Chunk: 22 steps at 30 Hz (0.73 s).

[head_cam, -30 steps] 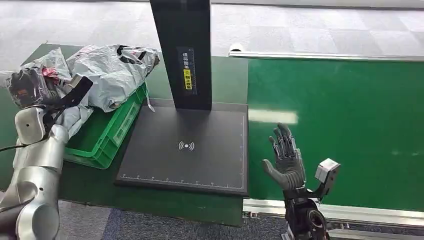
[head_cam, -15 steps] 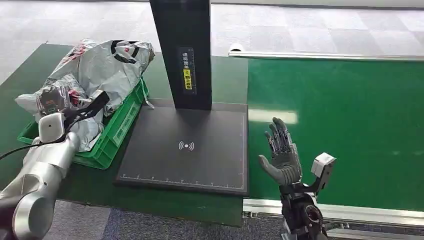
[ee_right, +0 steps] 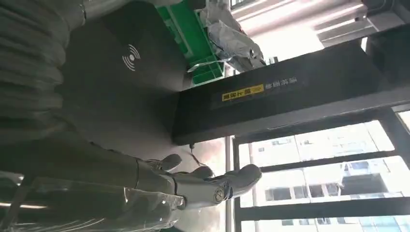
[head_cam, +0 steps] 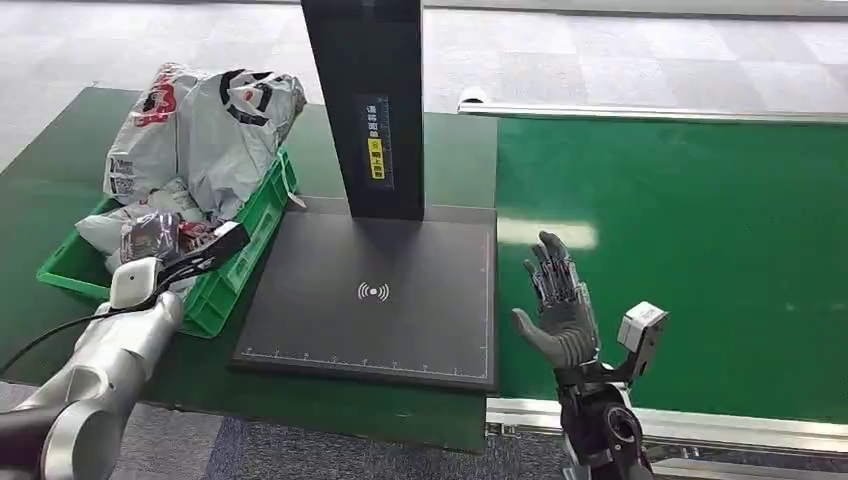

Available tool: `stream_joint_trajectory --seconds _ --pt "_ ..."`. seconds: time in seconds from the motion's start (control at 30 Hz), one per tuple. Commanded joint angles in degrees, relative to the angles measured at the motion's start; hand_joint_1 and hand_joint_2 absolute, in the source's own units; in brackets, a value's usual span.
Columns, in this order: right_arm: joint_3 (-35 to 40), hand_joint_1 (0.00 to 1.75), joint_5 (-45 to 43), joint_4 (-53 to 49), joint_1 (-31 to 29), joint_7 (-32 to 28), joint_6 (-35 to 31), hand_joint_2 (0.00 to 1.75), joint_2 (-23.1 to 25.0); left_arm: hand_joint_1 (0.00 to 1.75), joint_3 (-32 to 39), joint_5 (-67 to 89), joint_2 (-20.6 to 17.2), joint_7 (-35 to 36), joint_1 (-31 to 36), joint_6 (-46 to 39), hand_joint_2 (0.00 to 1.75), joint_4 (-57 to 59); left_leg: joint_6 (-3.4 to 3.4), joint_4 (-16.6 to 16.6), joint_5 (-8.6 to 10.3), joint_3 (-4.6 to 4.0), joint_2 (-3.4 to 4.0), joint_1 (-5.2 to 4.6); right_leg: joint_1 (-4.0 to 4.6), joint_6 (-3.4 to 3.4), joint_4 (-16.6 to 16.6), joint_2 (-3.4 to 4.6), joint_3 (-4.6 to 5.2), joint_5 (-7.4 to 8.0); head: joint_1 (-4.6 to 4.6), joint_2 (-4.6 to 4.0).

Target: Moved the parcel from conveyor to table for the left to box.

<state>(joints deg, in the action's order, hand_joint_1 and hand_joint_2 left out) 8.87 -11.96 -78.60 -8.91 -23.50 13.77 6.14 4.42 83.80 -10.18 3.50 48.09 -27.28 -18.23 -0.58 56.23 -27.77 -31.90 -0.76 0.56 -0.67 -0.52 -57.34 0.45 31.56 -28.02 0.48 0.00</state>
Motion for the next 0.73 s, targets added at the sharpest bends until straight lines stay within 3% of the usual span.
stream_joint_trajectory --seconds 0.03,0.2,0.3,0.43,0.47,0.6,0.73 --pt "-2.2 0.00 0.8 0.5 1.2 0.4 0.5 1.75 0.0 0.00 6.6 -6.6 2.5 -6.2 4.6 -8.7 1.75 0.6 0.02 0.1 0.05 -0.12 -0.18 0.07 0.09 0.02 0.0 -0.26 -0.01 0.02 0.00 0.00" --pt "-2.3 0.00 1.2 0.5 1.3 0.3 0.5 1.75 0.1 0.00 11.2 -16.7 3.9 -16.6 6.8 -12.4 1.75 -3.6 0.02 0.1 0.05 -0.19 -0.13 0.08 0.09 0.02 0.0 -0.22 0.09 0.02 -0.02 0.00" --pt "-2.3 0.00 1.6 -0.2 1.4 0.4 0.4 1.75 0.2 0.00 12.4 -19.1 4.9 -19.2 5.9 -12.7 1.75 -7.9 0.01 0.1 0.04 -0.15 -0.09 0.07 0.08 0.02 0.0 -0.18 0.08 0.02 -0.02 -0.02" --pt "-3.1 0.00 1.8 -0.9 1.8 0.6 0.1 1.75 0.4 0.00 13.9 -30.5 8.0 -28.3 5.2 -12.0 1.75 -11.6 0.03 0.1 0.04 -0.16 -0.15 0.08 0.09 0.02 0.0 -0.27 0.05 0.00 -0.04 0.00" --pt "-3.5 0.00 2.2 -1.1 2.2 0.6 -0.2 1.75 0.5 0.00 13.3 -39.3 10.1 -33.5 3.0 -8.1 1.75 -16.2 0.04 0.1 0.06 -0.17 -0.25 0.07 0.09 0.01 0.0 -0.37 0.03 -0.01 -0.02 0.00" --pt "-4.1 0.00 3.3 -0.4 1.9 0.6 -1.0 1.75 0.4 0.00 4.8 -56.4 13.7 -32.7 -5.2 5.9 1.75 -26.8 0.05 0.0 0.06 -0.06 -0.14 0.01 0.02 -0.01 0.1 -0.23 -0.03 0.02 0.00 0.00" --pt "-4.3 0.00 3.3 -0.3 1.7 0.6 -1.0 1.75 0.4 0.00 2.0 -58.8 13.1 -32.6 -5.7 4.3 1.75 -26.3 0.05 0.0 0.06 -0.04 -0.10 -0.01 0.00 0.01 0.1 -0.21 -0.05 0.04 0.00 0.00"
